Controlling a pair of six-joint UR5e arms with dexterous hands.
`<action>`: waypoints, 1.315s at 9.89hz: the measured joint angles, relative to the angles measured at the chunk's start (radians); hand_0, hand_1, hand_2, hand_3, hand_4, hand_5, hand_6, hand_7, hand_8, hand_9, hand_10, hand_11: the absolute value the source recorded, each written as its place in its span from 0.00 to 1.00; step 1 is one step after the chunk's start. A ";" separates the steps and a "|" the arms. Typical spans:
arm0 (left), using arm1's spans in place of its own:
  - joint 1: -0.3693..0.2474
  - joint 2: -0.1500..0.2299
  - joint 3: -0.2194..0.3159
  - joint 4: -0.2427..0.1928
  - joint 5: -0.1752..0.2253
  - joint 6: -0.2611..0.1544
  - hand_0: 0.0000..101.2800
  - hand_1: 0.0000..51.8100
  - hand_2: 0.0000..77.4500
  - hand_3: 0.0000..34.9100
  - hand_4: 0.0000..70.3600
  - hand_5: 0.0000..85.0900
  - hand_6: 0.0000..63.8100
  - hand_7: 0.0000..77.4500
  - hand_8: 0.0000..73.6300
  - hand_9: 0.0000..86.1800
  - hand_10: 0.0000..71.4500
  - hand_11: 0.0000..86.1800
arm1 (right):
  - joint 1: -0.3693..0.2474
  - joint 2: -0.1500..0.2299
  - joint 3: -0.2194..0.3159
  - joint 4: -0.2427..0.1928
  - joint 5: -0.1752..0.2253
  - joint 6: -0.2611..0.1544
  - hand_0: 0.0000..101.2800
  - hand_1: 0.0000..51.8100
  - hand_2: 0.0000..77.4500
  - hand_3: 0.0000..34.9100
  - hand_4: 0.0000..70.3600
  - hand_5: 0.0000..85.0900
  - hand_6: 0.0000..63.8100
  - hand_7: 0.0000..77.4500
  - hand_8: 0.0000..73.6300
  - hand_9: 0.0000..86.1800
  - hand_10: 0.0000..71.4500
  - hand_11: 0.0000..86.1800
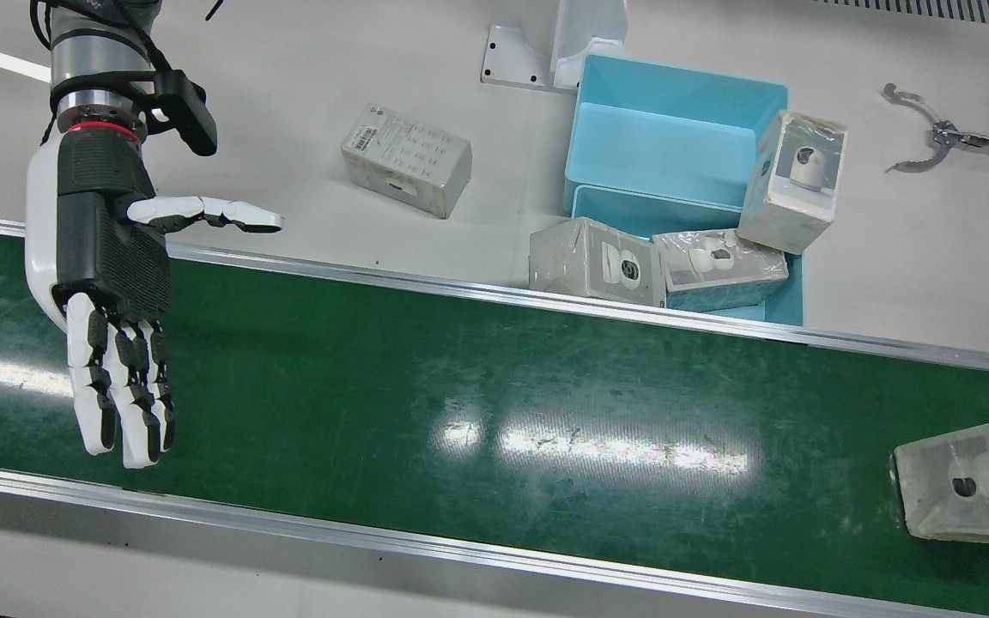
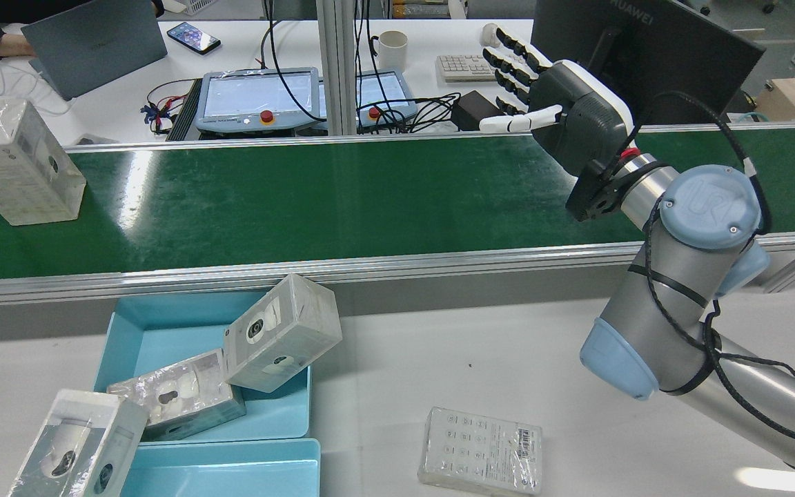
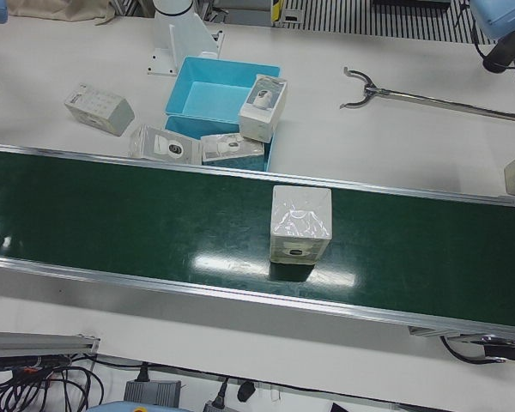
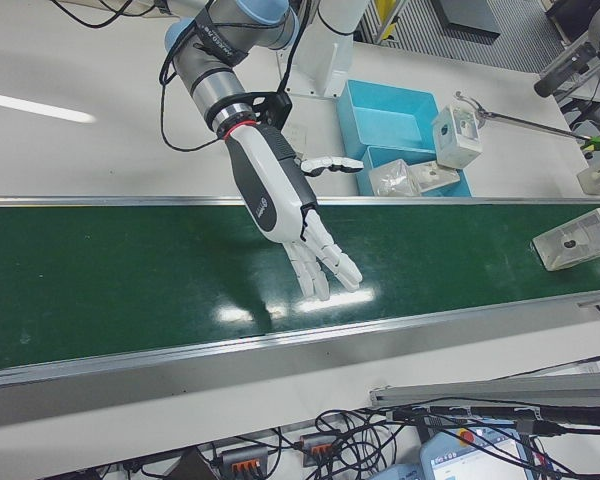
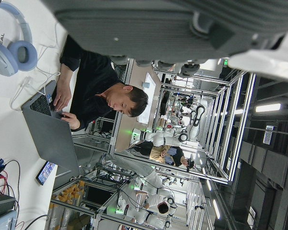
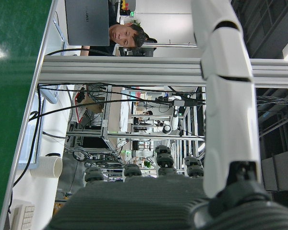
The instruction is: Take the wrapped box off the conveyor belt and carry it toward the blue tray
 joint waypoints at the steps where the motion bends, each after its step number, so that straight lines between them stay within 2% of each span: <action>1: 0.000 0.000 0.000 0.000 0.000 0.000 0.00 0.00 0.01 0.00 0.00 0.01 0.00 0.00 0.00 0.00 0.00 0.00 | 0.000 0.000 0.000 0.000 0.000 0.000 0.49 0.37 0.18 0.51 0.00 0.09 0.00 0.03 0.01 0.01 0.02 0.04; 2: 0.000 0.000 0.000 0.000 0.000 0.000 0.00 0.00 0.01 0.00 0.00 0.01 0.00 0.00 0.00 0.00 0.00 0.00 | 0.001 0.000 -0.001 -0.001 0.000 0.000 0.49 0.33 0.19 0.47 0.00 0.10 0.00 0.03 0.01 0.01 0.02 0.04; 6: 0.000 0.000 0.000 0.000 0.000 0.000 0.00 0.00 0.01 0.00 0.00 0.01 0.00 0.01 0.00 0.00 0.00 0.00 | 0.001 0.000 -0.001 -0.001 0.000 0.001 0.49 0.38 0.20 0.45 0.00 0.11 0.00 0.03 0.01 0.01 0.02 0.04; 7: 0.000 0.000 0.000 0.000 0.000 0.000 0.00 0.00 0.01 0.00 0.00 0.01 0.00 0.00 0.00 0.00 0.00 0.00 | 0.001 0.000 -0.001 -0.001 0.000 0.000 0.49 0.38 0.20 0.45 0.00 0.11 0.00 0.03 0.01 0.01 0.02 0.04; 8: 0.000 0.000 0.000 0.000 0.000 0.000 0.00 0.00 0.01 0.00 0.00 0.01 0.00 0.00 0.00 0.00 0.00 0.00 | 0.001 0.000 -0.001 -0.001 0.000 0.000 0.49 0.38 0.20 0.41 0.02 0.11 0.00 0.03 0.01 0.02 0.02 0.04; 13: 0.000 0.000 0.000 0.000 0.000 0.000 0.00 0.00 0.01 0.00 0.00 0.01 0.00 0.00 0.00 0.00 0.01 0.00 | 0.001 -0.001 0.000 -0.001 0.000 0.001 0.49 0.38 0.20 0.41 0.02 0.11 0.00 0.03 0.00 0.02 0.02 0.04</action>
